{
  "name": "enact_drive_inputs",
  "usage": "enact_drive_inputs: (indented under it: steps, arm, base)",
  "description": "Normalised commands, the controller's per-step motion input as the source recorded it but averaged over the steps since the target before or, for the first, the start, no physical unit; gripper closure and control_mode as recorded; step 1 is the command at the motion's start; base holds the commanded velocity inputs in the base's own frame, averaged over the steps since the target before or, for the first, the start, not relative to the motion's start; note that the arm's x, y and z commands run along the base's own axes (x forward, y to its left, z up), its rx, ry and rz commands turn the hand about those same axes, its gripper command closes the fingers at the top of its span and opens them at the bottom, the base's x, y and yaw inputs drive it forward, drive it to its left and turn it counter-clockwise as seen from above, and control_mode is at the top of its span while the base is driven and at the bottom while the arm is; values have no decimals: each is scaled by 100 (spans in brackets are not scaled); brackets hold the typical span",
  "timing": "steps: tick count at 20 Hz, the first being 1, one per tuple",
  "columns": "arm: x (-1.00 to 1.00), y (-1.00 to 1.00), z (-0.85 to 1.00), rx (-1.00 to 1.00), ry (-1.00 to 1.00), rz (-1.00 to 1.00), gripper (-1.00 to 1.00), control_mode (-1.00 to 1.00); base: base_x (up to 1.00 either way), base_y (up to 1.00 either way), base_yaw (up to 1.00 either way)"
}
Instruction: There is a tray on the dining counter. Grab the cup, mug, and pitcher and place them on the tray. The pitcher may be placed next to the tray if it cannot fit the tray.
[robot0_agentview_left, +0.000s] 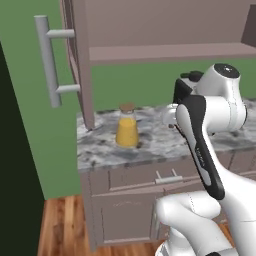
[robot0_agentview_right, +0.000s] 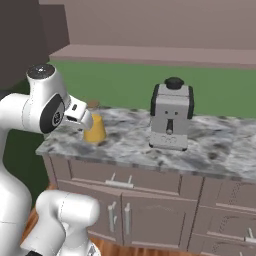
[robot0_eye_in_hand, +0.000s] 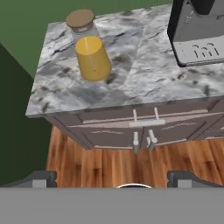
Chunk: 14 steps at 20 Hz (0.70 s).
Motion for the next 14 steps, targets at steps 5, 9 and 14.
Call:
enact_drive_inputs:
  steps: [5,9,14]
  arm:
    - [0,0,0,0,0,0,-100,100]
    - [0,0,0,0,0,0,-100,100]
    - [0,0,0,0,0,0,-100,100]
  base:
    - [55,0,0]
    - [59,0,0]
    - [47,0,1]
